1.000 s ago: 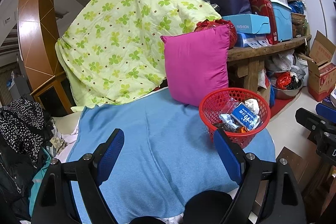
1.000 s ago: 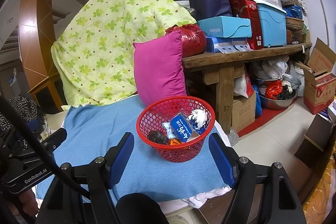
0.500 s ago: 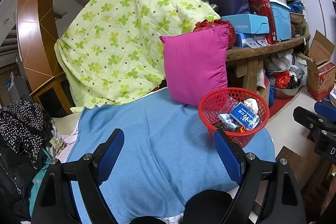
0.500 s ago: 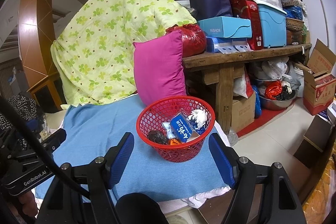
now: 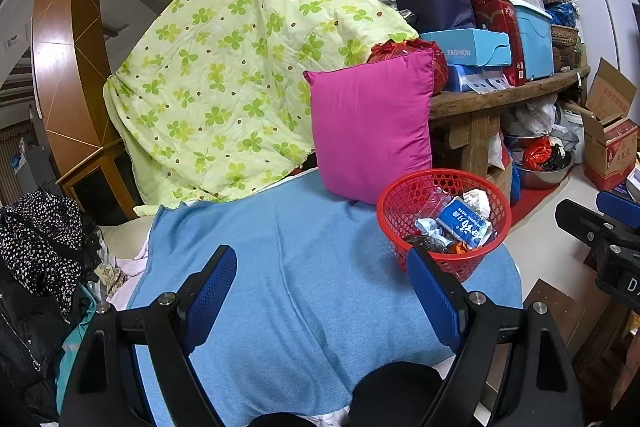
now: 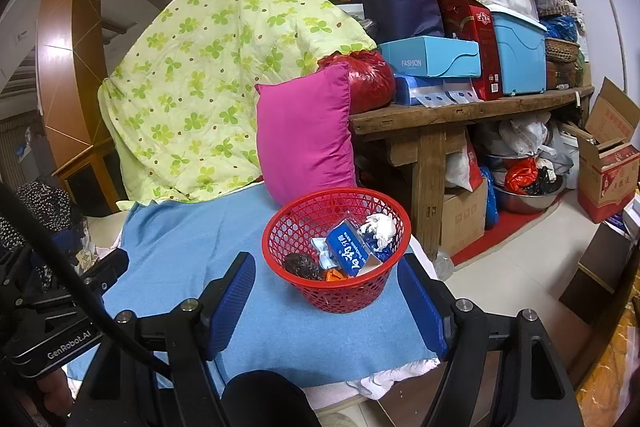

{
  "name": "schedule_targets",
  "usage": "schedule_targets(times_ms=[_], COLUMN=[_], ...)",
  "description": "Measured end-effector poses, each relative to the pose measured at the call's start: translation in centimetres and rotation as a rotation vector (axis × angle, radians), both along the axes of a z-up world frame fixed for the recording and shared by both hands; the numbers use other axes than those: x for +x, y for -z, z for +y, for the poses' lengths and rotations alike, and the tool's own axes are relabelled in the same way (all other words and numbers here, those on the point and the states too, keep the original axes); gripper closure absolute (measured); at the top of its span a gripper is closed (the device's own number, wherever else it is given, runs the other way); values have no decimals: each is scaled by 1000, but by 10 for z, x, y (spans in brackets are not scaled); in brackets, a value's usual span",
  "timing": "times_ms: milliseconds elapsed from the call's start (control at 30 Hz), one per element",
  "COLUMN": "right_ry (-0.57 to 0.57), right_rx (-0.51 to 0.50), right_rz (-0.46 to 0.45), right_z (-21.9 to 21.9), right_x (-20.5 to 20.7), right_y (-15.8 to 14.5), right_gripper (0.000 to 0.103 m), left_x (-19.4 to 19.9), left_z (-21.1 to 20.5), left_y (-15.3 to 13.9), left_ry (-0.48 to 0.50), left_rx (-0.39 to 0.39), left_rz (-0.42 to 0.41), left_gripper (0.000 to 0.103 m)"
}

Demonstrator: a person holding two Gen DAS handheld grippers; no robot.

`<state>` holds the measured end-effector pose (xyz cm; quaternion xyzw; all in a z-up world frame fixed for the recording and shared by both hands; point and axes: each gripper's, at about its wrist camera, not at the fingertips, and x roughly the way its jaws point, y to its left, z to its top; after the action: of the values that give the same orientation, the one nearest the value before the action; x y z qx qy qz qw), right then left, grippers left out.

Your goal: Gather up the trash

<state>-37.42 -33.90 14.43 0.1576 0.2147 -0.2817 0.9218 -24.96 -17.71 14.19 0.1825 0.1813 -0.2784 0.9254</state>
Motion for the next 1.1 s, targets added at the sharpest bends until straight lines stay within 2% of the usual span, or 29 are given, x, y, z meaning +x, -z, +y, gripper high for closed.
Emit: schedule_targets(times_ms=[1100], right_ry=[27], right_rx=[-8], right_rz=[-4], right_z=[1], right_x=[-4], right_y=[-1], right_gripper=[26], left_x=[0], left_z=[4], left_y=[-3], left_ry=[4], left_rx=[4], left_rz=[-1], left_gripper=[16])
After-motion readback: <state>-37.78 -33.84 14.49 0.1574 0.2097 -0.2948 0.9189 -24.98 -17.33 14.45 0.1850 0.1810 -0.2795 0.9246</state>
